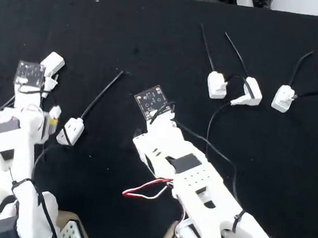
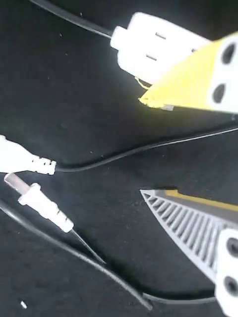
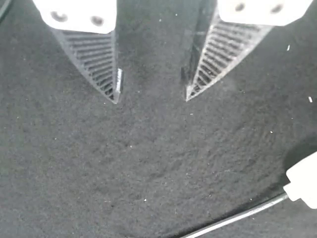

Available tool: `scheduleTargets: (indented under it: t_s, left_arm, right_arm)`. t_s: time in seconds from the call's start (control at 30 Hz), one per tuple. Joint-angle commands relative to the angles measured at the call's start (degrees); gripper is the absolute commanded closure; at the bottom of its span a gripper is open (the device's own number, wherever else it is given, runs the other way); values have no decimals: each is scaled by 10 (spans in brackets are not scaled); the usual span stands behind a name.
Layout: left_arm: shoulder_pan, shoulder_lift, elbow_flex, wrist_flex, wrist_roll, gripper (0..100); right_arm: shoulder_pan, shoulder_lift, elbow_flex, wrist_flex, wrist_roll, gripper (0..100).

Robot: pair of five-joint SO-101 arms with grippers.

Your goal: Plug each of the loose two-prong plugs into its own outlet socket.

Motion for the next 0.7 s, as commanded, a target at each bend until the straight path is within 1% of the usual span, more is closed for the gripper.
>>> scheduleTargets:
  t_s: [0.0, 0.03, 0.17, 0.27, 0.4, 0.47, 0.57, 0.67]
  left_arm:
    - [54, -14, 12, 41, -4, 740]
    - [73, -14, 7, 73, 0, 740]
    - [130, -14, -66, 196, 61, 740]
    - [185, -14, -105, 253, 87, 740]
    - [266, -9, -107, 258, 114, 740]
    - [291, -8, -100, 233, 128, 740]
    - [301, -13, -86, 204, 128, 740]
    - [273, -14, -95, 212, 127, 740]
  right_arm:
    - [11, -20, -19, -15, -4, 818]
    - [11, -20, -19, -15, -4, 818]
    - [11, -19, -19, -15, -4, 818]
    - [11, -17, -19, -15, -4, 818]
    - [11, -17, -19, -15, -4, 818]
    - [11, -17, -19, -15, -4, 818]
    - [11, -17, -19, -15, -4, 818]
    - [22, -20, -19, -15, -4, 818]
